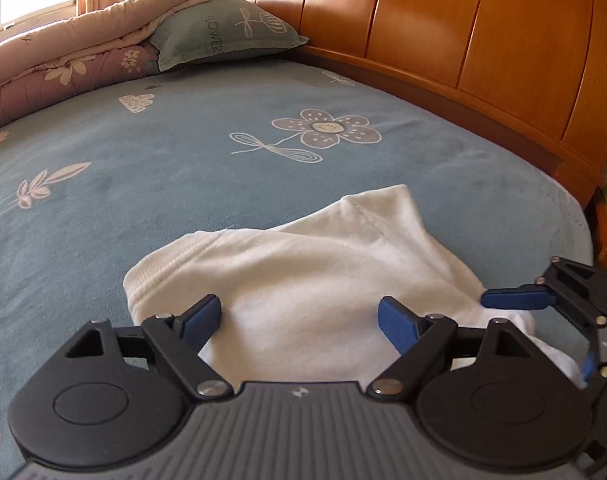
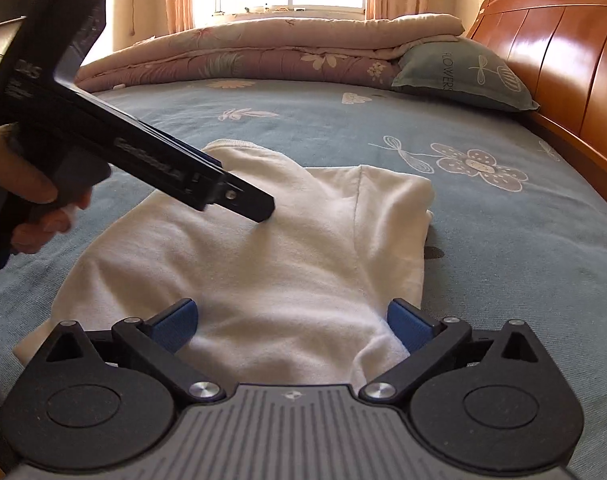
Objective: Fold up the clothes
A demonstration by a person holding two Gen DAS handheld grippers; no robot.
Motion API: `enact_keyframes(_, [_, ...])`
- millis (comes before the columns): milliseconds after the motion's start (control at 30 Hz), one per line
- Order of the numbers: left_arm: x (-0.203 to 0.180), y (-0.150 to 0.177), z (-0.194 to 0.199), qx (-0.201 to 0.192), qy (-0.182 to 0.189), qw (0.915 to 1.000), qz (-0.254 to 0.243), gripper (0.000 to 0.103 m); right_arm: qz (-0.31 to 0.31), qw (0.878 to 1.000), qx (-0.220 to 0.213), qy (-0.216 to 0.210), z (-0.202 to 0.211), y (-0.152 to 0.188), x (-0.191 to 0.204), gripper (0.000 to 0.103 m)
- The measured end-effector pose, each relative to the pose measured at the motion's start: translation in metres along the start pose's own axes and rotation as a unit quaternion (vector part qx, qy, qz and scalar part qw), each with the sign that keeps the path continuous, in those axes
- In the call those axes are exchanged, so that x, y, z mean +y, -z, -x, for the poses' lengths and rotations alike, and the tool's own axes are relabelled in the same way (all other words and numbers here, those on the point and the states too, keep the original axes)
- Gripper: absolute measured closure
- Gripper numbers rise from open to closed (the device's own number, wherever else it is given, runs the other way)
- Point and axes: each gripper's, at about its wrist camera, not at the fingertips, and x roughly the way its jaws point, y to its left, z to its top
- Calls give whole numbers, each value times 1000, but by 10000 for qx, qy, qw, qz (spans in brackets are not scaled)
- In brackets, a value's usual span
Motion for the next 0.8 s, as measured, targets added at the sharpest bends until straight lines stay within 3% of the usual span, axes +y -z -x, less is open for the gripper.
enact_keyframes(167, [7,-21,-1,-209,-170,9996,42,18,6,10000,-38,40,0,3,3,0])
enact_keyframes(267, [1,-27,16,-410,266,9988,6,18,2,10000,-63,61,0,4,4,0])
enact_keyframes(367, [-9,-28,8,-170,624,9978,-131,17,-4,9999,-81,75,0,5,4,0])
enact_keyframes(467, [-15,-26,-22,164,204,9995,-190,18,-6,9999,-83,70,1,5,4,0])
enact_keyframes(533, [-11,-27,-32,262,67,9996,31,18,-17,9999,-81,60,2,5,4,0])
enact_keyframes(700, [-6,-29,17,-69,106,9999,-33,18,-95,9999,-20,-34,10,-2,1,0])
enact_keyframes(800, [3,-16,58,-225,10,9997,-13,17,-404,9979,-313,-390,23,-22,-9,0])
